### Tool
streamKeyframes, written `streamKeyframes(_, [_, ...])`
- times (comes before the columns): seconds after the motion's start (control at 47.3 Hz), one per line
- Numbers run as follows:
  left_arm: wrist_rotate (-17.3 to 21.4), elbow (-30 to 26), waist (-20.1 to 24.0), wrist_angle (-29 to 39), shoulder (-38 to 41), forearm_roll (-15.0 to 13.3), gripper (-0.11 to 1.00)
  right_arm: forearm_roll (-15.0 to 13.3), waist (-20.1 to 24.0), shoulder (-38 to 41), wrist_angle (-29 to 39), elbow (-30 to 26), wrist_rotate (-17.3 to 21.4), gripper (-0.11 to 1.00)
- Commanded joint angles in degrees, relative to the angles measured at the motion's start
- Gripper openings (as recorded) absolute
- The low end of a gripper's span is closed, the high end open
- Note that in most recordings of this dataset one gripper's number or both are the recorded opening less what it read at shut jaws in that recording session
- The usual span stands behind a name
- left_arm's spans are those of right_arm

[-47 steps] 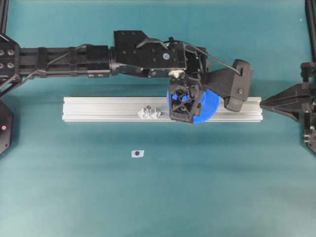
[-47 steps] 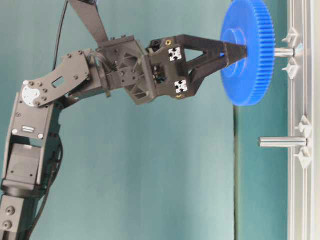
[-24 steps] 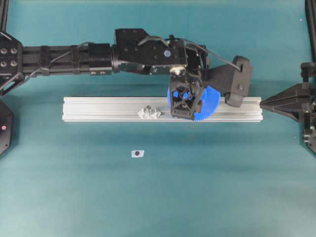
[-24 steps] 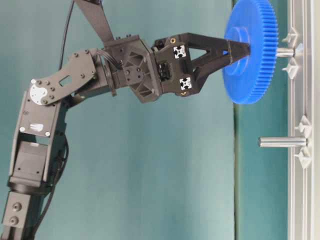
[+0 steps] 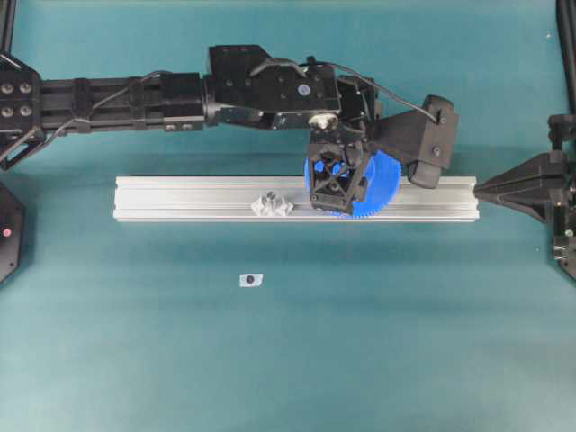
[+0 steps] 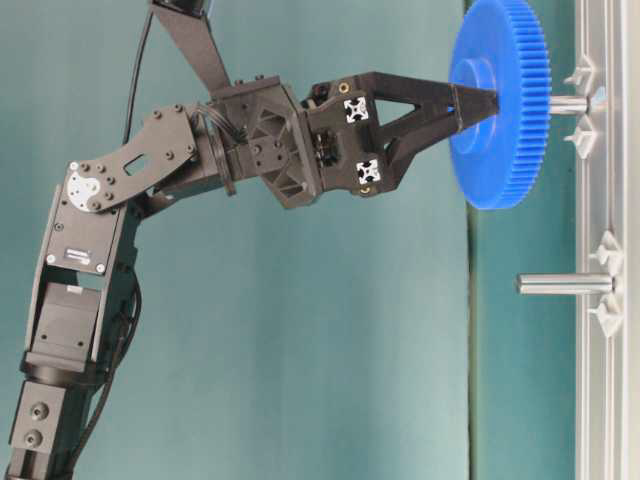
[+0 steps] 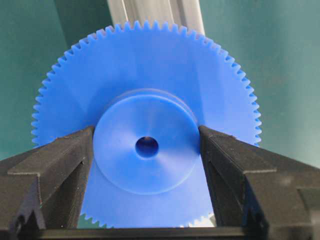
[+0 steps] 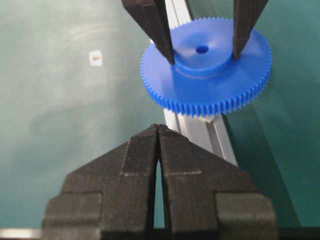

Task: Find the location of the shaft and insert the large gear.
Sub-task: 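Align the gear hole over the shaft and lower it down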

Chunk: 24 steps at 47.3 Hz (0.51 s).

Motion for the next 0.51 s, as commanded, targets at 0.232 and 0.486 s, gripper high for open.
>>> streamKeyframes(0.232, [0.4,-1.6,1.7,0.3,-1.1,0.3,0.70,0.0,-0.1,0.4,-0.1,-1.1,0.6,0.01])
streamKeyframes(0.486, [0.5,-1.6,1.7,0.4,-1.0,0.3,0.70,0.0,-0.1,0.4,-0.1,-1.1,0.6,0.01])
